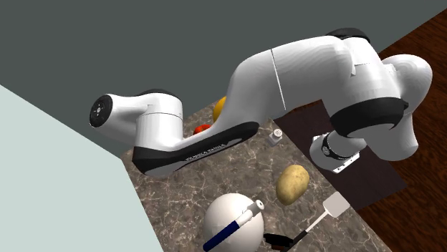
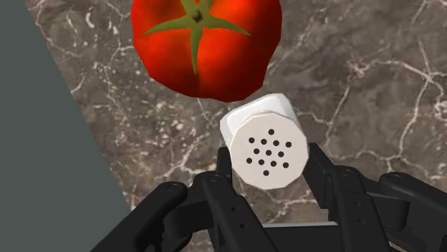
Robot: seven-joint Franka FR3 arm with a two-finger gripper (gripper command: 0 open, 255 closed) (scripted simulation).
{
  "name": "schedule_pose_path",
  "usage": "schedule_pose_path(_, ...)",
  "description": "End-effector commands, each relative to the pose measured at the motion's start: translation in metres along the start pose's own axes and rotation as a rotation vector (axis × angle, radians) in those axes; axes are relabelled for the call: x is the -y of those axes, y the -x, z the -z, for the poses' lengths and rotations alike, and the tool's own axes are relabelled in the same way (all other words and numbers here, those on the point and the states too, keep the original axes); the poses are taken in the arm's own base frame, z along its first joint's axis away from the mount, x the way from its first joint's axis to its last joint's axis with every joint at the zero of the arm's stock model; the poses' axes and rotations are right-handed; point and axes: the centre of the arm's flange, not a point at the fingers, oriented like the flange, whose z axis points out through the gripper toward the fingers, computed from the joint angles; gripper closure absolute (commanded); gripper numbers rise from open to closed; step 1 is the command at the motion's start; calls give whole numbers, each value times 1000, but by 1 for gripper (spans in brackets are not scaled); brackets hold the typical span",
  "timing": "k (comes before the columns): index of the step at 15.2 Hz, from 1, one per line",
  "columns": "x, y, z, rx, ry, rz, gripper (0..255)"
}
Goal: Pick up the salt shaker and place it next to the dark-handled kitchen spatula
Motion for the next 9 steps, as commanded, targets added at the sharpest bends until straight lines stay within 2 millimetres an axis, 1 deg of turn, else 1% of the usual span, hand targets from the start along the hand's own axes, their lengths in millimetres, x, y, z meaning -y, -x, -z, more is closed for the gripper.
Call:
schedule_pose_path(1, -2, 3, 11, 0, 0, 0, 255)
schedule_pose_path(9, -6, 15, 52, 0, 0, 0, 255)
